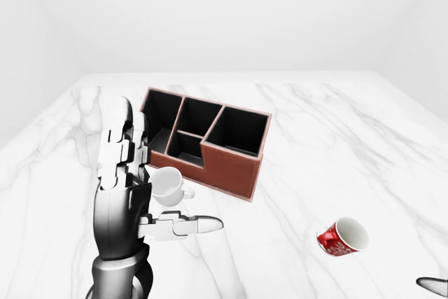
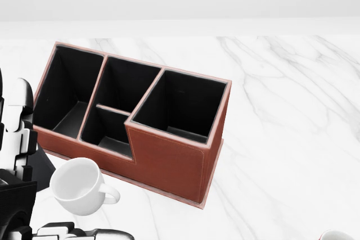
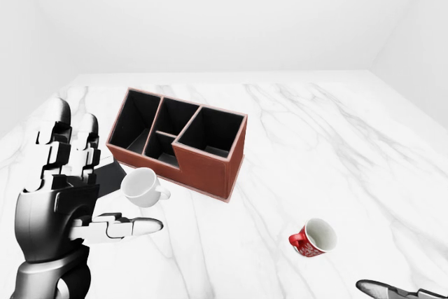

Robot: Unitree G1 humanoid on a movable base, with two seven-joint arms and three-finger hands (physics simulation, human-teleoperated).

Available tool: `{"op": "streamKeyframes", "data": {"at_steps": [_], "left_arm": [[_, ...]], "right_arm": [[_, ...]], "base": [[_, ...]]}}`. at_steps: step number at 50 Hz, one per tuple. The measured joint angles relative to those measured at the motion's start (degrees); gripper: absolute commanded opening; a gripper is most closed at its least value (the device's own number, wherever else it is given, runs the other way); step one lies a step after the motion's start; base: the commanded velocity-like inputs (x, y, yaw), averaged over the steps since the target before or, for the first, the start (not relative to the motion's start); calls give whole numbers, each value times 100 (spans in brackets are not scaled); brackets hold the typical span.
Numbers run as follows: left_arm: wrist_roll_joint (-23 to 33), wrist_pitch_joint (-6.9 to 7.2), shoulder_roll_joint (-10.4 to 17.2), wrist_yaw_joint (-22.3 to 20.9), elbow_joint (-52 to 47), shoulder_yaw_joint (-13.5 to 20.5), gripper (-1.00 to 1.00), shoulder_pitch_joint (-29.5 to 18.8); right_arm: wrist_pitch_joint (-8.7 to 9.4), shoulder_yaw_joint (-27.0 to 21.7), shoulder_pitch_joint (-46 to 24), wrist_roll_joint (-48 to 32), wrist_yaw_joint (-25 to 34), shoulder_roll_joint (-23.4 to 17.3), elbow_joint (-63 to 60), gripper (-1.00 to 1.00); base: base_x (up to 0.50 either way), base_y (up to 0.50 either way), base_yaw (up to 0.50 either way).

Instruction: Pick up the red mug and place it to the right of the caddy.

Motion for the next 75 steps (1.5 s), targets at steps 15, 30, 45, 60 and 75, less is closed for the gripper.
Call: {"op": "streamKeyframes", "data": {"at_steps": [15, 30, 45, 60, 75], "left_arm": [[15, 0, 2, 18, 46, -16, 100, -9], [30, 0, 4, 28, 137, -36, 100, -24], [37, 0, 3, 28, 186, -47, 100, -36], [39, 0, 8, 32, 170, -59, 100, -24], [51, 0, 6, 30, 229, -53, 100, -49]], "right_arm": [[0, 170, 144, -532, 0, 249, 688, 100], [0, 489, 93, -1126, 0, 40, 1274, 100], [0, 920, -77, -1688, 0, -311, 1568, 100], [0, 1172, -124, -1968, 0, -445, 1814, 100], [0, 1382, -175, -2203, 0, -574, 2150, 100]], "base": [[0, 0, 0], [0, 0, 0], [0, 0, 0], [0, 0, 0], [0, 0, 0]]}}
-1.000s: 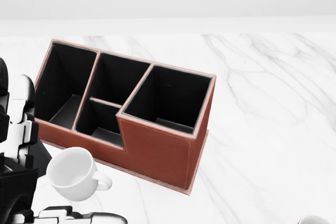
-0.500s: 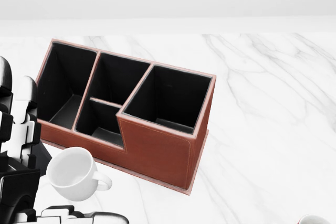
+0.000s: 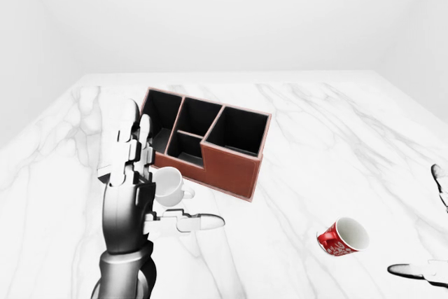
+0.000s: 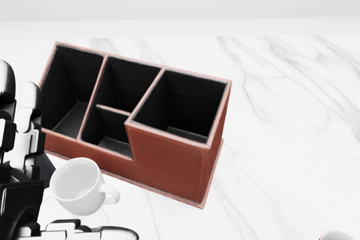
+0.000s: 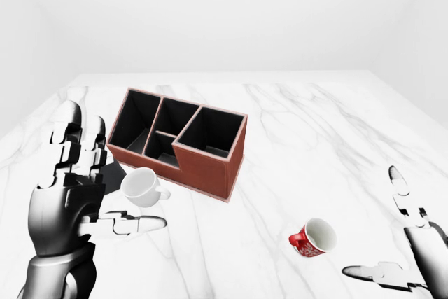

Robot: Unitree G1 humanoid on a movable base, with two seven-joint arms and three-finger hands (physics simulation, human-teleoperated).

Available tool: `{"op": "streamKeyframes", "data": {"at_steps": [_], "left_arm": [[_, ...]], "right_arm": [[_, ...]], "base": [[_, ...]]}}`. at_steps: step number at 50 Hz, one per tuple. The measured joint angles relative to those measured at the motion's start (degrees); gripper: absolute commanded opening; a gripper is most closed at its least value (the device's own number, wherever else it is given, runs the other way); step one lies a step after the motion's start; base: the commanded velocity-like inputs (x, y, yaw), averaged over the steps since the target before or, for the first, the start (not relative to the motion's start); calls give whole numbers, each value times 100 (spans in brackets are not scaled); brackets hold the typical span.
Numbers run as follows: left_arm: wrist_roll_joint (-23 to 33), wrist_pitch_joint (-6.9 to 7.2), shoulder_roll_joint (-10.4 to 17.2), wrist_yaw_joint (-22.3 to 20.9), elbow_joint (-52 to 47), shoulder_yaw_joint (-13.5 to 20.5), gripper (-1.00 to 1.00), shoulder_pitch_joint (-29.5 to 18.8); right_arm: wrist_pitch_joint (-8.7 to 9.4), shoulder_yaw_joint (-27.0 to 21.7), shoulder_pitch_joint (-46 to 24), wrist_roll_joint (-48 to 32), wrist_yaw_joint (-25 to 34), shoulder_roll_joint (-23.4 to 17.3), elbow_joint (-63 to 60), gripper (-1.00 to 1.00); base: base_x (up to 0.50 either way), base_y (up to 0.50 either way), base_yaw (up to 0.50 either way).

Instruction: Pick up the red mug and place it to the right of the caddy.

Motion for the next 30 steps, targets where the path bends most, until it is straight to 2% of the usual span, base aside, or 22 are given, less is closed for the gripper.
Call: {"op": "streamKeyframes", "data": {"at_steps": [30], "left_arm": [[10, 0, -4, -10, 89, 6, 100, -23]], "right_arm": [[0, 478, -150, -427, 0, -314, 617, 100]], "base": [[0, 0, 0]]}}
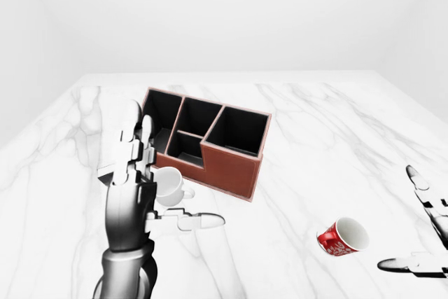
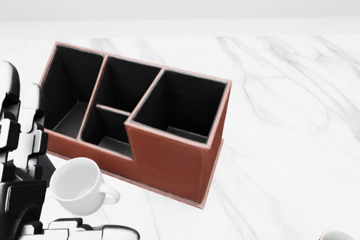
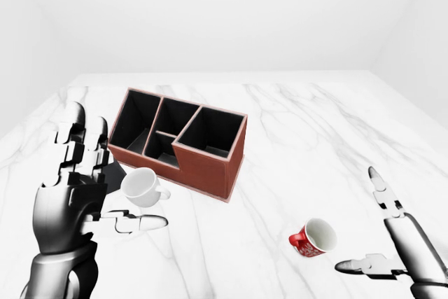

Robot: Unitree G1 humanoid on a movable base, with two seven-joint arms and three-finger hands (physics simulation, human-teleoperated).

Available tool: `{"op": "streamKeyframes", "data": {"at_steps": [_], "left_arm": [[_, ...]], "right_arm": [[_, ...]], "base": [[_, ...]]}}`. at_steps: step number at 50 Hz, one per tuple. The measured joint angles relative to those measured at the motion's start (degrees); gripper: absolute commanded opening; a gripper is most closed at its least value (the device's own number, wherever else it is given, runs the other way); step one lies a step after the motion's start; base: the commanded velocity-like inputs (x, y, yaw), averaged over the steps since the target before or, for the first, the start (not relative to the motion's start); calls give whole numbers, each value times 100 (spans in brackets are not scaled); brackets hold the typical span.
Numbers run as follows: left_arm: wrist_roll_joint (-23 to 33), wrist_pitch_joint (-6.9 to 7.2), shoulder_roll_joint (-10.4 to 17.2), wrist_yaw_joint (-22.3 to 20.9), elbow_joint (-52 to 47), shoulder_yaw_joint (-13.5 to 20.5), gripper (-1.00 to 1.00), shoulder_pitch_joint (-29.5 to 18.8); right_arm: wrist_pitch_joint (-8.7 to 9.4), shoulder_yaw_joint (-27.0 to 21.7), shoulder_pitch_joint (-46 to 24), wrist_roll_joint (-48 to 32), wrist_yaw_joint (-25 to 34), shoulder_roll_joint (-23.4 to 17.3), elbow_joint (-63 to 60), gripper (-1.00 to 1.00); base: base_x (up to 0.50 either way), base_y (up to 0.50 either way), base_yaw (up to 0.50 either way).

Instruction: Pick up the red mug and place it to the right of the caddy.

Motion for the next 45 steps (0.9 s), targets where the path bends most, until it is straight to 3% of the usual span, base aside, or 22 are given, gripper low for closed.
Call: {"op": "streamKeyframes", "data": {"at_steps": [45], "left_arm": [[35, 0, -4, -1, 145, -40, 100, -35]], "right_arm": [[0, 837, -434, -639, 0, -818, 1543, 100]], "base": [[0, 0, 0]]}}
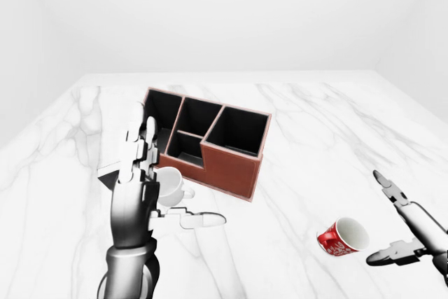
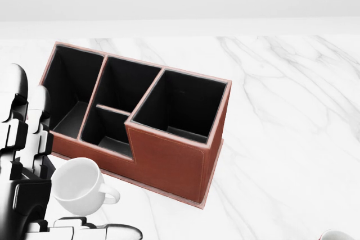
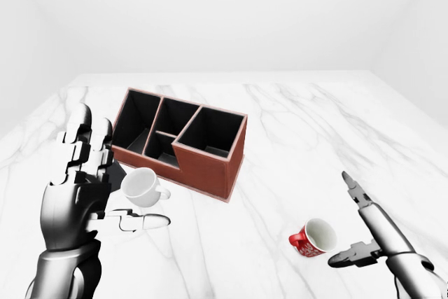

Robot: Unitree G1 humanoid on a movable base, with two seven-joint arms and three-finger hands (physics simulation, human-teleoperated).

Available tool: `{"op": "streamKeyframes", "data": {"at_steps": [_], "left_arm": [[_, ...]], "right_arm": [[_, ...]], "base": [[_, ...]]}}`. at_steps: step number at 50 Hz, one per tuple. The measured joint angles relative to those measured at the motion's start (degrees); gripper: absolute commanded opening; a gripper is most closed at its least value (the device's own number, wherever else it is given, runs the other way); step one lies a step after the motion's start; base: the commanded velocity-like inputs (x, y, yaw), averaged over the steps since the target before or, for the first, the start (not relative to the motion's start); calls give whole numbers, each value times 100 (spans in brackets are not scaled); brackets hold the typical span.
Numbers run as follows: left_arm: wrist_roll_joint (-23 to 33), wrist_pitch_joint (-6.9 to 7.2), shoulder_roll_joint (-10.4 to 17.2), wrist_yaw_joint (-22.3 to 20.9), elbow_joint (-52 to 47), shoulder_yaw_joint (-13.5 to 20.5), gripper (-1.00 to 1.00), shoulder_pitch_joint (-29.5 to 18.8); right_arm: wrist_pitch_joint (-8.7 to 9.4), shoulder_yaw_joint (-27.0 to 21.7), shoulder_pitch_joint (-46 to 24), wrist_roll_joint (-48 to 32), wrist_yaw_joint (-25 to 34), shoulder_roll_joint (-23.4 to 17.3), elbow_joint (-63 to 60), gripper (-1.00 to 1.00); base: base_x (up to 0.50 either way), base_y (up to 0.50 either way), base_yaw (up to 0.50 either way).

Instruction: Pick up the red mug and place it to the right of the caddy.

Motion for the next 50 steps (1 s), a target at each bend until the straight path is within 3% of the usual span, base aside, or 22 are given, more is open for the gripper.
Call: {"op": "streamKeyframes", "data": {"at_steps": [22, 50], "left_arm": [[-11, 0, 3, -4, -19, 8, 100, 12], [-18, 0, 2, 0, -34, 9, 100, 13]], "right_arm": [[0, 227, -92, -91, -25, -267, 700, 100], [0, 326, -110, -174, 0, -266, 659, 100]], "base": [[0, 0, 0], [0, 0, 0]]}}
